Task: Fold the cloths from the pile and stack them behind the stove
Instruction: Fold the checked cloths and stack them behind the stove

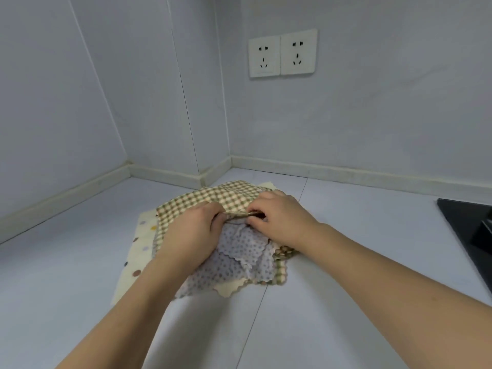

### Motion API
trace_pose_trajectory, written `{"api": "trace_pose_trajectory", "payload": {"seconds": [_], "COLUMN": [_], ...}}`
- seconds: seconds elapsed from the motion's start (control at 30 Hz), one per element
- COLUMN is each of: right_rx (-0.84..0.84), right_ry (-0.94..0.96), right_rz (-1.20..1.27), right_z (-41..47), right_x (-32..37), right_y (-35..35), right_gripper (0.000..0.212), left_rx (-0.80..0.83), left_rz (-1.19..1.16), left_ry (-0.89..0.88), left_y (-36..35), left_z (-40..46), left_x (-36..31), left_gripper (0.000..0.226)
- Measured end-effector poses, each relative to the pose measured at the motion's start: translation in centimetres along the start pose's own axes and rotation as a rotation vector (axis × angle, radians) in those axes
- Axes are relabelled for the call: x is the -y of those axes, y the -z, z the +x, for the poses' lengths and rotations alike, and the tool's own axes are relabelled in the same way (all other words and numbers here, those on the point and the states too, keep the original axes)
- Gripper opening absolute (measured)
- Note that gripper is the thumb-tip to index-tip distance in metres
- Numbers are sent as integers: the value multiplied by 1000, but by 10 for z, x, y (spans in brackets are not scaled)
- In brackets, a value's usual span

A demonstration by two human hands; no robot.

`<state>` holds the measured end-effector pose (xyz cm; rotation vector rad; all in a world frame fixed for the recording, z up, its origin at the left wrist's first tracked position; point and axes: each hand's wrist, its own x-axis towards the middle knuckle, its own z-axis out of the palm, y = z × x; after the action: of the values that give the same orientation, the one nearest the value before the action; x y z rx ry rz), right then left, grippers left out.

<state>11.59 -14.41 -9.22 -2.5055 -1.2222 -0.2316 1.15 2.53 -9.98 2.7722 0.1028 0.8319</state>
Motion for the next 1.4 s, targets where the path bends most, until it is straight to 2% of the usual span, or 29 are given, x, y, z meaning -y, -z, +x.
{"api": "trace_pose_trajectory", "payload": {"seconds": [0.1,0.23,0.33,0.47,0.7,0.83,0.97,1.13,1.4], "right_rx": [-85,-260,-296,-350,-442,-443,-468,-428,-286], "right_ry": [-22,-129,-131,-178,-251,-295,-334,-391,-479], "right_rz": [-70,32,1,49,-24,-181,-177,-160,-106], "right_z": [4,-4,-28,-73,-189,-244,-273,-276,-234], "right_x": [20,51,73,96,139,146,143,110,18], "right_y": [22,77,127,188,282,313,318,297,205], "right_gripper": [25,25,25,23,21,23,24,28,32], "left_rx": [-59,-40,-98,-114,-52,-49,-10,134,313], "left_rz": [7,65,99,72,-259,-301,-322,-279,-196], "left_ry": [-3,-89,-97,-58,4,-6,-26,-34,41], "left_y": [22,74,124,186,273,293,297,266,136], "left_z": [11,23,25,16,-37,-59,-62,-48,-12], "left_x": [-10,-25,-39,-75,-159,-198,-222,-220,-177], "left_gripper": [20,17,12,17,20,19,14,12,10]}}
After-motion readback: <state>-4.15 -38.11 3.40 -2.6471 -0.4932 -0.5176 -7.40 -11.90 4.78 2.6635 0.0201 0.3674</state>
